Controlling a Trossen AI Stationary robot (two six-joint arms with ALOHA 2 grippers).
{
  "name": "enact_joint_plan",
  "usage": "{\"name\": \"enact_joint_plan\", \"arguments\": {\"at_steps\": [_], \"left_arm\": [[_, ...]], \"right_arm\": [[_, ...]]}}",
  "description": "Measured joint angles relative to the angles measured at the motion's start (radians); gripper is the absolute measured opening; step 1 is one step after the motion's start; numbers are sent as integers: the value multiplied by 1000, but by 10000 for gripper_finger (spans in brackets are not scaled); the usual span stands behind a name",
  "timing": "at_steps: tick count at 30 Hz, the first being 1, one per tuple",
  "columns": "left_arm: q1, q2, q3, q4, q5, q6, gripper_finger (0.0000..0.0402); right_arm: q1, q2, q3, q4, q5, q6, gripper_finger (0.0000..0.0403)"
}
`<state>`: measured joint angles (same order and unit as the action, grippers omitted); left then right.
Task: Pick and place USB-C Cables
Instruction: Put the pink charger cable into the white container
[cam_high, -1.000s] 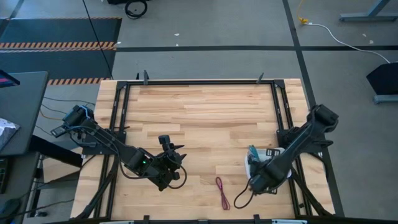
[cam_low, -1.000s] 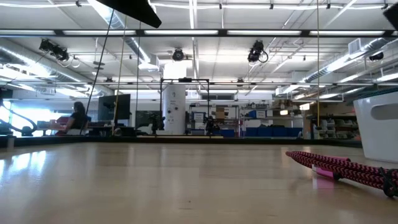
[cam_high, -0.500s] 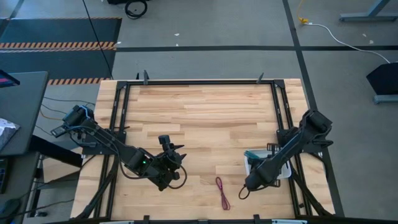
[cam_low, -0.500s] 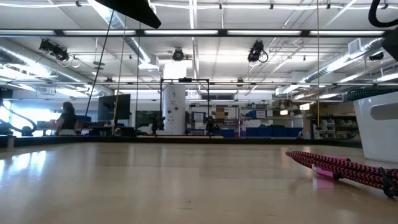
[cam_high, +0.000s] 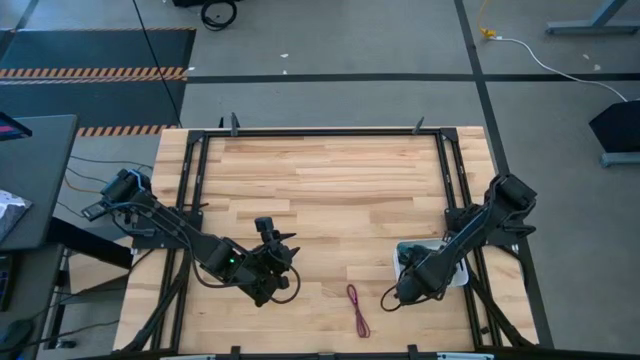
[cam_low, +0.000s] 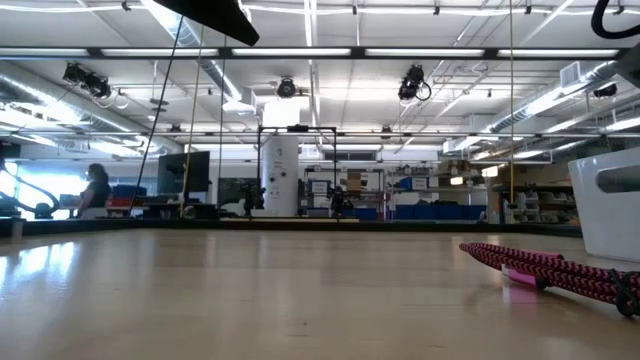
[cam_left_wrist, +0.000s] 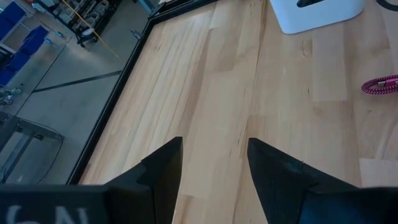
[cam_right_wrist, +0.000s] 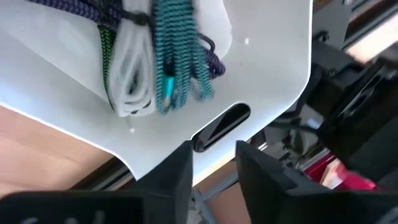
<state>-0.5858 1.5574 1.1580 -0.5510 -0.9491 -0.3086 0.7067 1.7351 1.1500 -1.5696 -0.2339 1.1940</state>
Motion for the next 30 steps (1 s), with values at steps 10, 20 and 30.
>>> {"name": "enact_joint_plan", "arguments": {"at_steps": [10, 20, 30], "left_arm": [[0, 0, 0, 0, 0, 38, 190], [7, 0, 0, -4, 48, 107, 189], [7, 0, 0, 42, 202, 184, 180]], "right_arm": [[19, 0, 5, -2, 10, 63, 184], [19, 0, 222, 42, 244, 33, 179], [-5, 29, 295, 501, 365, -94, 169]]}}
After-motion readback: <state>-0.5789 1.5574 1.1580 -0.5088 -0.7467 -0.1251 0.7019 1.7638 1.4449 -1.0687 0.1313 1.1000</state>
